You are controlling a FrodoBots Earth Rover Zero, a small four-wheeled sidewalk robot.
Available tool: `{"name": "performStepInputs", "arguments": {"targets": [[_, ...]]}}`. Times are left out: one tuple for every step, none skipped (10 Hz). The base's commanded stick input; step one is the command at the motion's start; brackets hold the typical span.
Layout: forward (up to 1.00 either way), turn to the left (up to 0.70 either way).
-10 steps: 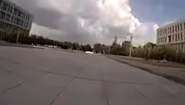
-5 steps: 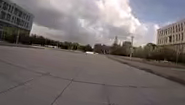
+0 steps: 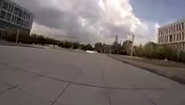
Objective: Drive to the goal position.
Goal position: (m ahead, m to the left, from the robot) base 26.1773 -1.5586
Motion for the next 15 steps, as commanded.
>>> {"name": "performStepInputs", "arguments": {"targets": [[0.45, 0.0], [0.45, 0.0], [0.45, 0.0], [0.45, 0.0], [0.45, 0.0], [0.45, 0.0], [0.45, 0.0], [0.45, 0.0], [0.45, 0.0], [0.45, 0.0], [0.45, 0.0], [0.45, 0.0], [0.45, 0.0], [0.45, 0.0], [0.45, 0.0]]}}
